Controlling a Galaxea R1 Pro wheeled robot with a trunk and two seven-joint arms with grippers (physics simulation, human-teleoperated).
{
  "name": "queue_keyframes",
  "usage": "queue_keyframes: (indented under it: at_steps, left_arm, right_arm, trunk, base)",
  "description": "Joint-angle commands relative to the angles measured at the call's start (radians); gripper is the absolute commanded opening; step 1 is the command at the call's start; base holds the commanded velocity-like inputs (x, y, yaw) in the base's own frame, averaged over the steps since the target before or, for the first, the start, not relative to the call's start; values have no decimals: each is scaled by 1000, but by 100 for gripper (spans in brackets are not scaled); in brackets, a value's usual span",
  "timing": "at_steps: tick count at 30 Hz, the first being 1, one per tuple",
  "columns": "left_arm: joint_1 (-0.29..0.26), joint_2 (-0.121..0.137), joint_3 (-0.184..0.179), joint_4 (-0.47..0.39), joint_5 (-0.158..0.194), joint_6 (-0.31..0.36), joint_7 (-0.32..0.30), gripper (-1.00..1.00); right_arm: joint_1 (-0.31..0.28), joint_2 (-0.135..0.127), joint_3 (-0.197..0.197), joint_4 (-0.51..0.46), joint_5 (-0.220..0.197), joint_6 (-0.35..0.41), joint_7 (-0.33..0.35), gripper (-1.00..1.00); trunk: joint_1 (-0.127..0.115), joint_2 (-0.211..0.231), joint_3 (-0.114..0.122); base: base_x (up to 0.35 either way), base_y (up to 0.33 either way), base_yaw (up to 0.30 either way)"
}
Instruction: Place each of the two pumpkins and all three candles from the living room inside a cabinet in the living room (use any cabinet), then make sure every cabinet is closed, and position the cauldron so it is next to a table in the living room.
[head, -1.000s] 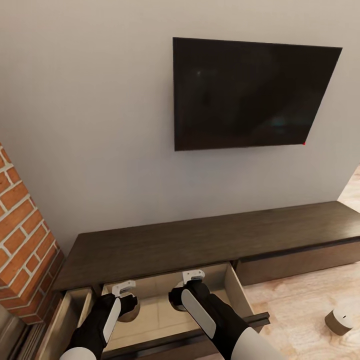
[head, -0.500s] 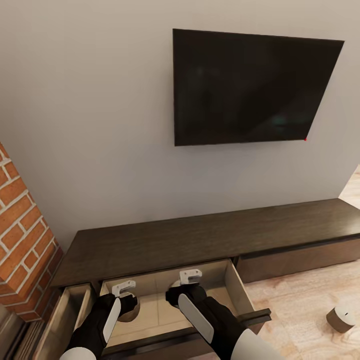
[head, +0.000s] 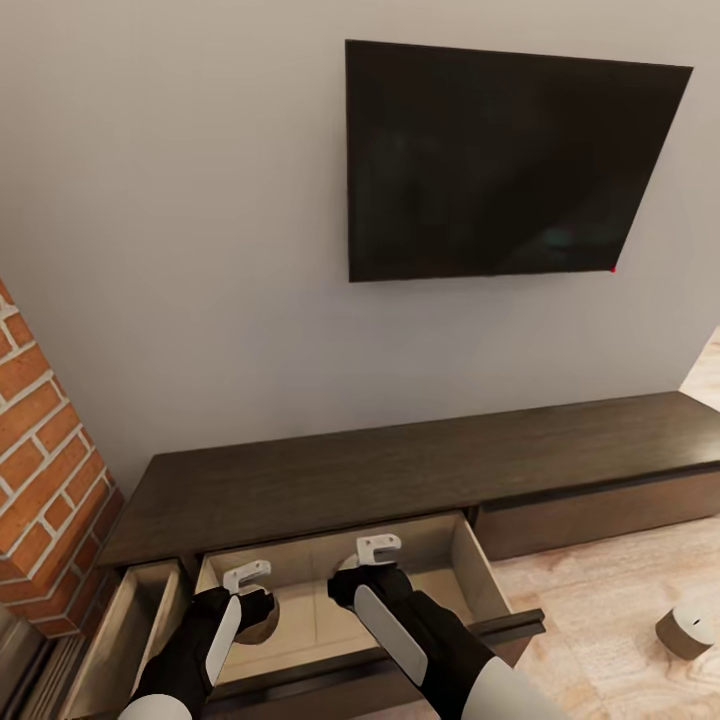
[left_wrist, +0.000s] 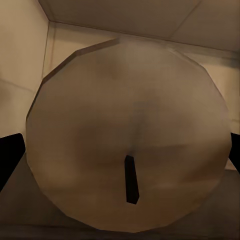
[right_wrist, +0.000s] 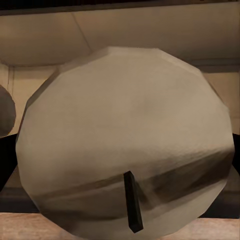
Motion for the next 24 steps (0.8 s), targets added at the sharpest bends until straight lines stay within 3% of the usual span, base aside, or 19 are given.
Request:
queue_keyframes:
  at_steps: [1,24]
  left_arm:
    - [0,0,0,0,0,0,0,-100]
    - [0,0,0,0,0,0,2,-100]
  right_arm:
    - [0,0,0,-1,1,0,-1,-100]
    - [0,0,1,-18,1,-2,-9,-100]
  trunk:
    - [4,-7,-3]
    - [12,-21,-9]
  base:
    - [0,0,0]
    - [17,0,22]
